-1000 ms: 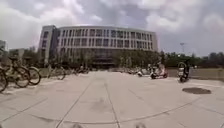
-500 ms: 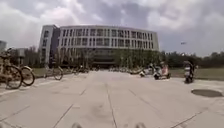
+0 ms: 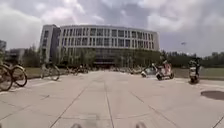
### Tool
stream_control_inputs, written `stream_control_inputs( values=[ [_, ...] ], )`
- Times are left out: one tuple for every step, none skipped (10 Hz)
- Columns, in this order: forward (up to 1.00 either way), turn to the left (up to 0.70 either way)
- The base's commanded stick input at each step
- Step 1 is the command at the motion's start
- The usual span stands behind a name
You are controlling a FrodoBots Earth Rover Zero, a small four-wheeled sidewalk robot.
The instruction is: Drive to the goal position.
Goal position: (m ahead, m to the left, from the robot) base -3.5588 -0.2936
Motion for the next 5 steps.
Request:
stream_control_inputs(
  values=[
    [0.7,0.0],
    [0.7,0.0],
    [0.7,0.0],
    [0.7,0.0],
    [0.7,0.0]
  ],
)
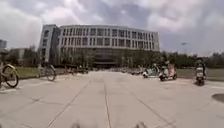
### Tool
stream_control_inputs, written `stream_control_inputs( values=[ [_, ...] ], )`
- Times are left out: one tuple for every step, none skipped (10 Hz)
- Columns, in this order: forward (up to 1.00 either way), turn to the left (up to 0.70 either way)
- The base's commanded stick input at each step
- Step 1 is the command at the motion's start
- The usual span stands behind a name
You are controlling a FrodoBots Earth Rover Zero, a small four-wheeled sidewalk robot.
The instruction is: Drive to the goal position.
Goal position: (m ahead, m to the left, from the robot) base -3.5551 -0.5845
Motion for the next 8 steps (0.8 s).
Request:
stream_control_inputs(
  values=[
    [0.46,0.0],
    [0.05,0.0],
    [0.0,-0.12],
    [0.0,-0.26],
    [0.0,-0.4],
    [0.0,-0.62],
    [0.0,-0.7],
    [0.0,-0.7]
  ],
)
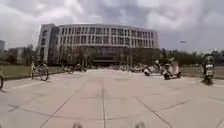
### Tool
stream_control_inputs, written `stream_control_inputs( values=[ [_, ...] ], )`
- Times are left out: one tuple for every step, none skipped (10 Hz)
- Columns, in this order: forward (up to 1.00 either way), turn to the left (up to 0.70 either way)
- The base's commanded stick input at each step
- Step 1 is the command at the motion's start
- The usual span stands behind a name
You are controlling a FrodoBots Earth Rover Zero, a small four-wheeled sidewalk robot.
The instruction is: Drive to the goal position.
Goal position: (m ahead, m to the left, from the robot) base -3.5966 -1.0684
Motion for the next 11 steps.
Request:
stream_control_inputs(
  values=[
    [0.0,-0.7],
    [0.0,-0.7],
    [0.0,-0.7],
    [0.0,-0.7],
    [0.0,-0.7],
    [0.0,-0.7],
    [0.0,-0.7],
    [0.0,-0.7],
    [0.0,-0.7],
    [0.0,-0.7],
    [0.0,-0.7]
  ],
)
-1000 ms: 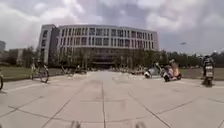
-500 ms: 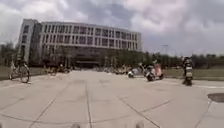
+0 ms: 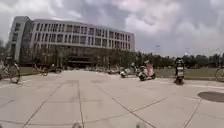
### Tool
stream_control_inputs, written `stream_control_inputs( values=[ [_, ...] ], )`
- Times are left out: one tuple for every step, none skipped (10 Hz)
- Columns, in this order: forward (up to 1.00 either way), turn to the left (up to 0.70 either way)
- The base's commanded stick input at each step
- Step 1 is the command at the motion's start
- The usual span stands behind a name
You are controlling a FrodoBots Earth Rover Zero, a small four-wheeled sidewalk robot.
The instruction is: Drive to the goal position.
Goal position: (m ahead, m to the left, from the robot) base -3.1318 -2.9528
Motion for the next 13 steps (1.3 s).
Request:
stream_control_inputs(
  values=[
    [0.0,-0.7],
    [0.0,-0.7],
    [0.0,-0.7],
    [0.0,-0.7],
    [0.0,-0.7],
    [0.0,-0.7],
    [0.0,-0.7],
    [0.0,-0.7],
    [0.0,-0.7],
    [0.0,-0.7],
    [0.0,-0.7],
    [0.0,-0.7],
    [0.0,-0.7]
  ],
)
